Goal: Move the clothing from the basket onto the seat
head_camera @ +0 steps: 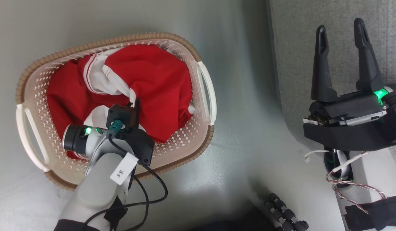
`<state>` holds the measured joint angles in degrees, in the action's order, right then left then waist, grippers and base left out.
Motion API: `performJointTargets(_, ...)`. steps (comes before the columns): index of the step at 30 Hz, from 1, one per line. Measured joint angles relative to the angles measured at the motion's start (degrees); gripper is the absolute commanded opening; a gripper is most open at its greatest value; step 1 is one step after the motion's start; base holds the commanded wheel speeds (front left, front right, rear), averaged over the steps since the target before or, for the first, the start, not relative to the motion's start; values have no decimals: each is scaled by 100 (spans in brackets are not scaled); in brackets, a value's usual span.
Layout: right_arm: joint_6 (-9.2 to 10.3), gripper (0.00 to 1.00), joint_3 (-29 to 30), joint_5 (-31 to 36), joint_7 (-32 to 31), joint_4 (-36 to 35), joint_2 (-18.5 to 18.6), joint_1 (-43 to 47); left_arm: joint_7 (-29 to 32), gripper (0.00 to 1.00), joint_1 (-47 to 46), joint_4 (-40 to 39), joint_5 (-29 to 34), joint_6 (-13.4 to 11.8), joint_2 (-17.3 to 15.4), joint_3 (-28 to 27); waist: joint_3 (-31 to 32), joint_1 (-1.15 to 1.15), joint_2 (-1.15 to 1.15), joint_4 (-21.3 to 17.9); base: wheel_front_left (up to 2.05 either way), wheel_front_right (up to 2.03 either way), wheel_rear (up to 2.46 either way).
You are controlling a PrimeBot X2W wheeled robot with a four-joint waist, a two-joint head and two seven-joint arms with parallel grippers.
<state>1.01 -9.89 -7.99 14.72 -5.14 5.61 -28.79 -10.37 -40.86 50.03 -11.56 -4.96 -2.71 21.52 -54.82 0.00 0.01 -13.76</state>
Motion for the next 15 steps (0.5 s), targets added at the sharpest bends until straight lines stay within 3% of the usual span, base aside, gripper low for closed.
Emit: performJointTargets(15,-53,100,67,5,0,855,-65,-22,-356,0,-98,-312,-532,405,1,569,783,0,-1,119,0,0,0)
